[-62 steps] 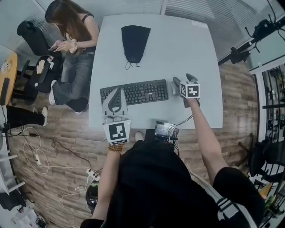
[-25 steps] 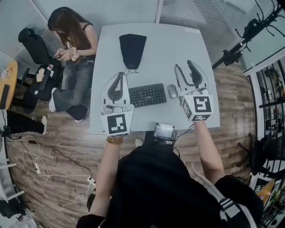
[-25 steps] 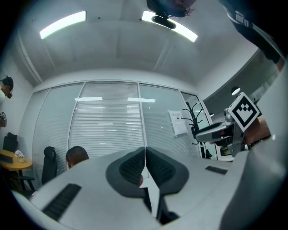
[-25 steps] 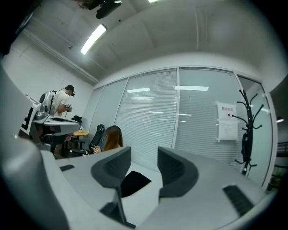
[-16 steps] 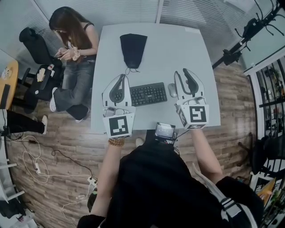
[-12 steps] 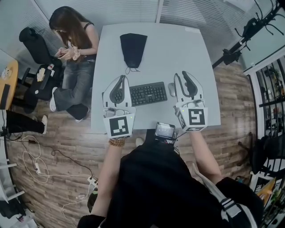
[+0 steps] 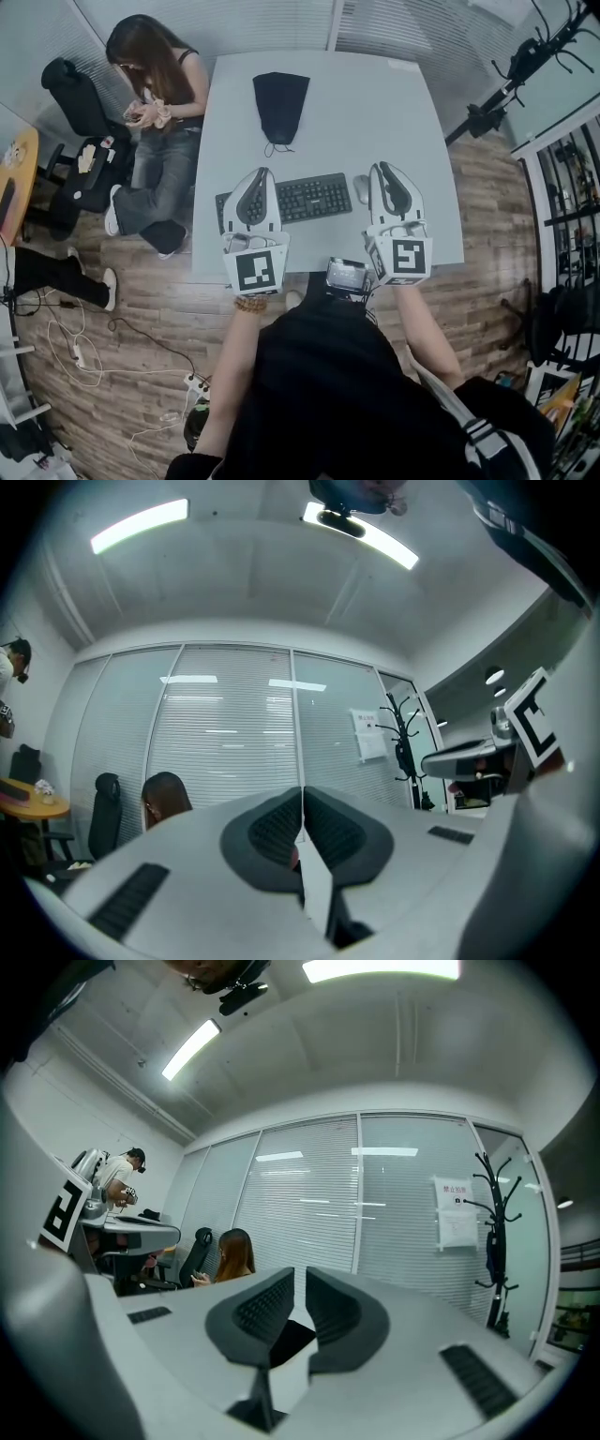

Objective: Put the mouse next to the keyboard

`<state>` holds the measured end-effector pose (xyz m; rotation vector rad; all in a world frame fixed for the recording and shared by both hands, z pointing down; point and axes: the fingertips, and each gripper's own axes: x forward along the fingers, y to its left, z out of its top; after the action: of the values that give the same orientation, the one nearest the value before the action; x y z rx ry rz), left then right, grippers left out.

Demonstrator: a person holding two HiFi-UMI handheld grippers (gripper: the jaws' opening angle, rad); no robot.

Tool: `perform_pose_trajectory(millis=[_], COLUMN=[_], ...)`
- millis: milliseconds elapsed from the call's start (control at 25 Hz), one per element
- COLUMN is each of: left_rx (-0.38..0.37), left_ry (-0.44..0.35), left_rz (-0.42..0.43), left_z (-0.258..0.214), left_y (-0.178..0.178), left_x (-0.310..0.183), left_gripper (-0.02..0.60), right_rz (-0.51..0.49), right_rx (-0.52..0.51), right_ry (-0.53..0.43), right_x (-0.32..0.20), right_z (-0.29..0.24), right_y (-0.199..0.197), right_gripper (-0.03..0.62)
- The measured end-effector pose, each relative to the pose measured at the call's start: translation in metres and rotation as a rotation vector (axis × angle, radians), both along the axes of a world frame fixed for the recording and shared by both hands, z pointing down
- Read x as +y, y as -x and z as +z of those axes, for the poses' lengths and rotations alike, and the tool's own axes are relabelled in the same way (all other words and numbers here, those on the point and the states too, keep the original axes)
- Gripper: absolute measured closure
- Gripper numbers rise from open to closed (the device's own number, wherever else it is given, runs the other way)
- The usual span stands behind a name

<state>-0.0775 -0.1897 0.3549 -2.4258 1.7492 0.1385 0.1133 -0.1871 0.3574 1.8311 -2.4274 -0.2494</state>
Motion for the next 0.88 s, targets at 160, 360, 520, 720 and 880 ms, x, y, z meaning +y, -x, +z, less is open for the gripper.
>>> perform_pose_trajectory(millis=[160,360,520,720,880], left_rx=[0.004,0.006,-0.018,-0.027,-0.033], left_ry=[0.013,0.028,0.05,0.067,0.074], left_rz=[-0.002,0.006,0.012,0.017,0.019], left_z=[0.007,0.015,0.026,0.035,0.04], left_y=[0.0,-0.003,-0.005,-0.008,-0.008], left_x=[0.005,0.013,0.022,0.027,0.03], left_gripper=[0.566,0.566,0.566,0.566,0.566], right_rz=[-0.021,-0.051,-0.063,-0.069,-0.08], right_rx=[0.009,0.012,0.019,0.028,0.037], right_ry=[0.008,0.027,0.04,0.044,0.053], right_x=[0.007,0.015,0.022,0.026,0.031], right_z=[0.005,0.013,0.022,0.027,0.033], right_y=[0.01,0.023,0.028,0.028,0.031], right_gripper=[0.567,0.574,0.577,0.581,0.583])
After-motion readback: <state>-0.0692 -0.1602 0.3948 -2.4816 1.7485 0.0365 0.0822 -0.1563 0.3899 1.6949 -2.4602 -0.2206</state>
